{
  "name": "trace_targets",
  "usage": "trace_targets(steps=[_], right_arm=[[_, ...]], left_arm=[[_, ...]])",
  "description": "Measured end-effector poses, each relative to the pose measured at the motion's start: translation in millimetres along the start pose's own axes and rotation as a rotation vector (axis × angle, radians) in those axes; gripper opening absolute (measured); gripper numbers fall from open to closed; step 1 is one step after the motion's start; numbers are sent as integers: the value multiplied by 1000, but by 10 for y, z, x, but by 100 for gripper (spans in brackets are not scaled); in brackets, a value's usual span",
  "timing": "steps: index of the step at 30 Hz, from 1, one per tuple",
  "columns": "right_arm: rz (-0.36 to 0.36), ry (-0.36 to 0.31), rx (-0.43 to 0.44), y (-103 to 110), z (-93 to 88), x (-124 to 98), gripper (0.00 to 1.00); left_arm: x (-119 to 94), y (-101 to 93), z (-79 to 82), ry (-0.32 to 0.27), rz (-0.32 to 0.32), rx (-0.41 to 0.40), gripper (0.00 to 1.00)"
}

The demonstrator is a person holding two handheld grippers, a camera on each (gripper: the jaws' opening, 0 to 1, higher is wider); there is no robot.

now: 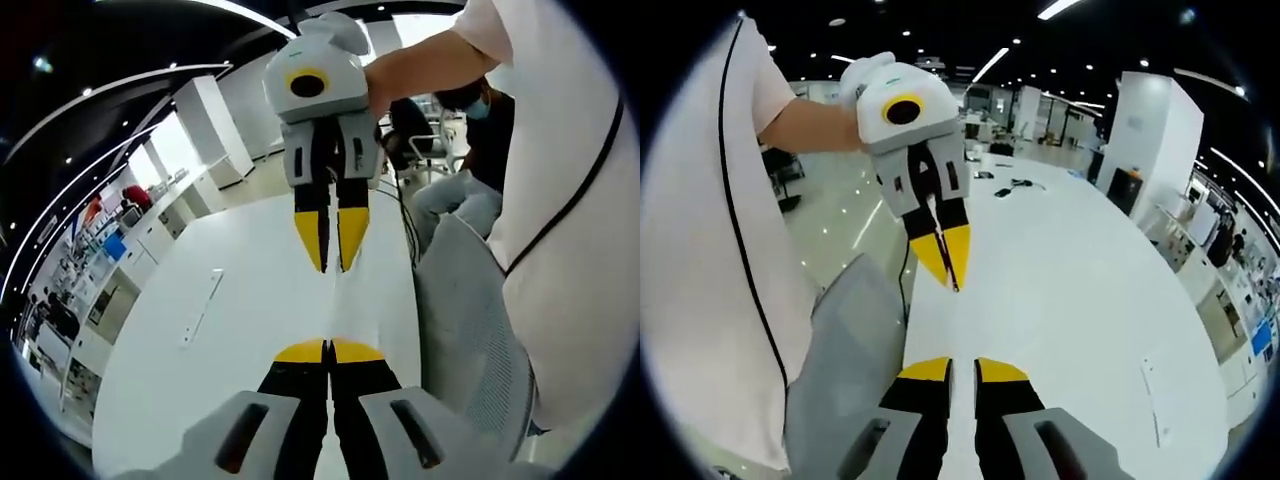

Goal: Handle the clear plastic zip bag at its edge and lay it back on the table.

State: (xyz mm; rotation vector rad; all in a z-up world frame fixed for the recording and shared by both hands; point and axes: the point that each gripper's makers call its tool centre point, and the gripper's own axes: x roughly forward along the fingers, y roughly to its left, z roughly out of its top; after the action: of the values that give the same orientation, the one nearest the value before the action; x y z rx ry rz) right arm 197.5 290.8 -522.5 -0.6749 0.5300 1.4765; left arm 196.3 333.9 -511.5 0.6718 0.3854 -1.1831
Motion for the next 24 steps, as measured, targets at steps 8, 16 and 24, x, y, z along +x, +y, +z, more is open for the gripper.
trace_targets(steps=[8,16,24], right_arm=[[18,28,6,32,-63,32,1],[33,13,50,49,-97,39,0],[33,15,44,46,-95,31,0]], left_arm=[[-17,12,16,-3,12,8,0],[-24,19,12,-10,22,4,0],[-22,13,-8,-3,19,-11,0]])
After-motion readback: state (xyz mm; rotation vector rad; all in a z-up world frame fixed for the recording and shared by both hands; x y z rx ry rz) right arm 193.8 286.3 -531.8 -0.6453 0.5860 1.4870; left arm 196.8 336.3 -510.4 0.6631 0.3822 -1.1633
